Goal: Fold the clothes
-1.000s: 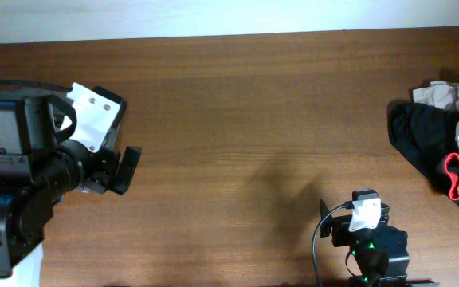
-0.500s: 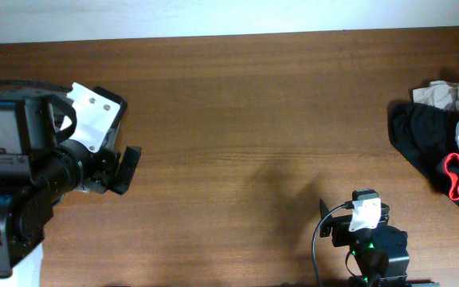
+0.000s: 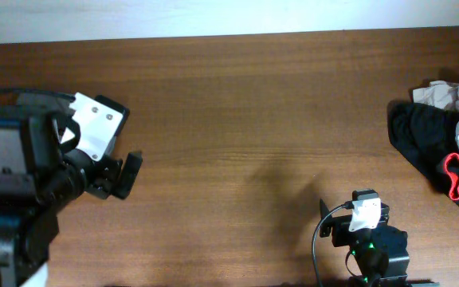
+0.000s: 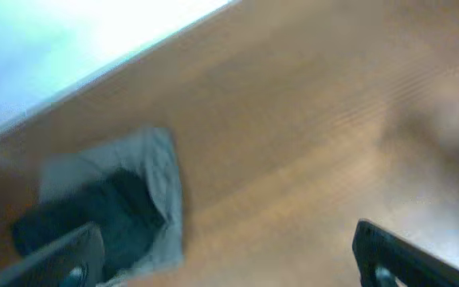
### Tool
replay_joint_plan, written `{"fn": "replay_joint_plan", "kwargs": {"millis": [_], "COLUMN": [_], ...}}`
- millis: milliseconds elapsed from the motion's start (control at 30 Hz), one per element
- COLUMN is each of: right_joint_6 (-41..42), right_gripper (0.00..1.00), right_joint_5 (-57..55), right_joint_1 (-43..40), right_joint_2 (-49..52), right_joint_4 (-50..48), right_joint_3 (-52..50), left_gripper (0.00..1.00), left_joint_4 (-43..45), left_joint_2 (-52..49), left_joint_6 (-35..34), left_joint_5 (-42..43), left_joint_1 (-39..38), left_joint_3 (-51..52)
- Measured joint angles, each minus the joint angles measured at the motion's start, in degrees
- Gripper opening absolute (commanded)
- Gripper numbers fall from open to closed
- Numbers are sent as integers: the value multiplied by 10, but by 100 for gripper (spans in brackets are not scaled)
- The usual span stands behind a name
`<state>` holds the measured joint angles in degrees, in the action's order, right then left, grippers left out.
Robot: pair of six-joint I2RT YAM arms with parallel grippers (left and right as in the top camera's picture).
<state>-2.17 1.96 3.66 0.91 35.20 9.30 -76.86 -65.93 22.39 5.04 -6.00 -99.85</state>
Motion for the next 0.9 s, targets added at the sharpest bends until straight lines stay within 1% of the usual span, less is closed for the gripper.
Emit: {"fn": "replay_joint_plan", "kwargs": {"millis": [133,300,433,533,633,800,900], "right_joint_6": [0,0,0,-1,0,0,0], "right_gripper": [99,98,99,99,99,99,99], "right_joint_5": [1,2,3,3,3,4,4], "right_joint_1": [0,0,0,0,0,0,0], "right_joint_2": [0,0,0,0,0,0,0], "right_joint_4": [0,0,0,0,0,1,0], "right_joint_3": [0,0,0,0,0,0,0], "left_gripper": [99,99,99,99,99,99,99], "left_joint_4": [161,361,462,492,500,501,501], "left_joint_2": [61,150,243,315,382,483,538], "left_joint_6": [12,19,19,19,19,19,19], "left_joint_5": [-7,5,17,19,20,20,20], "left_joint_1": [3,33,48,49,49,49,49], "left_joint_3": [133,334,484,573,644,741,780]}}
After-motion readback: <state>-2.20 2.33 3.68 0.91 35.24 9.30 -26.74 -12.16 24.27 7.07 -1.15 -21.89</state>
